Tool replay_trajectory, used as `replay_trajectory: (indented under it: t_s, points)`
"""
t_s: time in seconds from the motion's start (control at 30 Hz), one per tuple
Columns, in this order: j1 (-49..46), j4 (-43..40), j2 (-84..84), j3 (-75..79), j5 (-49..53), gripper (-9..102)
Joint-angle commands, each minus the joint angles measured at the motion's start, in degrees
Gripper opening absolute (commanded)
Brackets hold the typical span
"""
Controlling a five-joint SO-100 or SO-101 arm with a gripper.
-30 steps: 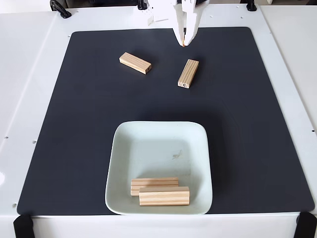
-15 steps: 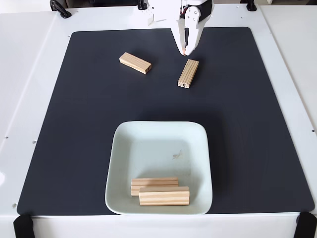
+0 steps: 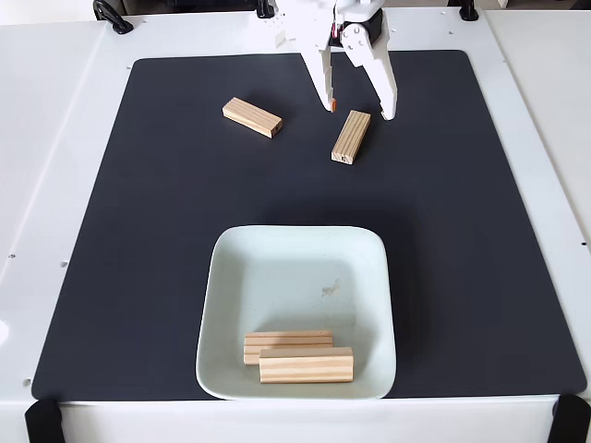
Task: Pick up the wooden block and place them on the plate.
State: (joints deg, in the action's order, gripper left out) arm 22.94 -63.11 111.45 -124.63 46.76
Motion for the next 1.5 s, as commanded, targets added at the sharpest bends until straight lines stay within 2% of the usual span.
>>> replay_trajectory:
  t_s: [0.0, 0.3, 0.53, 1.47]
  points:
    - [-0.44, 0.79, 0.18, -1.05, 2.99, 40]
    - [-0.35, 1.05, -1.05, -1.93, 4.31, 40]
    - [-0.62, 7.73, -6.77, -0.88, 4.39, 40]
    - [1.32, 7.82, -8.26, -0.88, 4.22, 40]
